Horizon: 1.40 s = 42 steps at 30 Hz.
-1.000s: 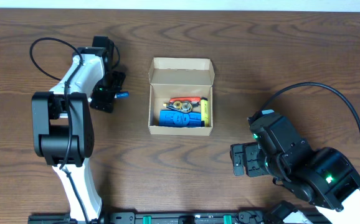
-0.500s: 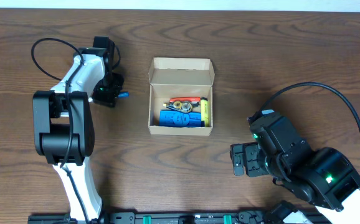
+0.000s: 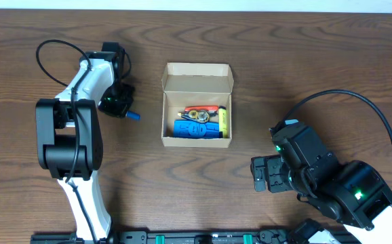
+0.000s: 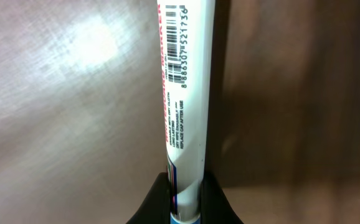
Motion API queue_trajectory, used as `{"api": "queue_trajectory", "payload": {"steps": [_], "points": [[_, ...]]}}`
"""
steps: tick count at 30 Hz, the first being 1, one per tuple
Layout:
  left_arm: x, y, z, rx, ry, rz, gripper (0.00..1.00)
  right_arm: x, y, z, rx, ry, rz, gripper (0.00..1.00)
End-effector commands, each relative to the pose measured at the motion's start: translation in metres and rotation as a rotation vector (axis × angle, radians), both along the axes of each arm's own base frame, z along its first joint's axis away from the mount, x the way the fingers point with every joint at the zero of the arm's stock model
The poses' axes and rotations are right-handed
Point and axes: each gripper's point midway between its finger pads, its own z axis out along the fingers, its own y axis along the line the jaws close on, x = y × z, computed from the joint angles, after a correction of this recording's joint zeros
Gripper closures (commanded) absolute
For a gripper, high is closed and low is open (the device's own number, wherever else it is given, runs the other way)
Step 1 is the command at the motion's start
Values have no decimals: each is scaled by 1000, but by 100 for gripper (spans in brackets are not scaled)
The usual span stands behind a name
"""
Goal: Pack container
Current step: 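Carry the blue marker into the box and release it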
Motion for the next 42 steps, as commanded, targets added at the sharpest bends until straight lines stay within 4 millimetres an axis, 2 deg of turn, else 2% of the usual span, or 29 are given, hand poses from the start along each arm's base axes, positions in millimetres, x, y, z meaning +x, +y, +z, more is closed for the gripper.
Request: {"api": "queue_trajectory", "payload": {"steps": [1,5,8,10,13,15,17,22,26,31,35,42], "points": [[2,-3,14,-30,-10,-112,94,-1,1,0,2,3,2,1],[11,-8,54,-14,-116,-246,94,-1,1,0,2,3,2,1],[27,-21,97,5,-278,-461,95,-1,1,0,2,3,2,1],[36,-38,131,26,-406,-692,94,-1,1,0,2,3,2,1],[35,-72,177,97,-554,-1076,94,-1,1,0,2,3,2,1],[23,-97,195,134,-595,-1371,94,-1,1,0,2,3,2,1],[-1,-127,204,134,-605,-1707,94,-1,1,0,2,3,2,1],[-48,-175,196,140,-523,-2266,94,-1,1,0,2,3,2,1],[-63,-198,181,135,-461,-2534,94,-1,1,0,2,3,2,1],[-50,-191,160,243,-298,-2627,94,-1,1,0,2,3,2,1],[-63,-192,137,109,-225,-2727,94,-1,1,0,2,3,2,1],[-54,-189,101,65,-110,-2736,93,-1,1,0,2,3,2,1]]}}
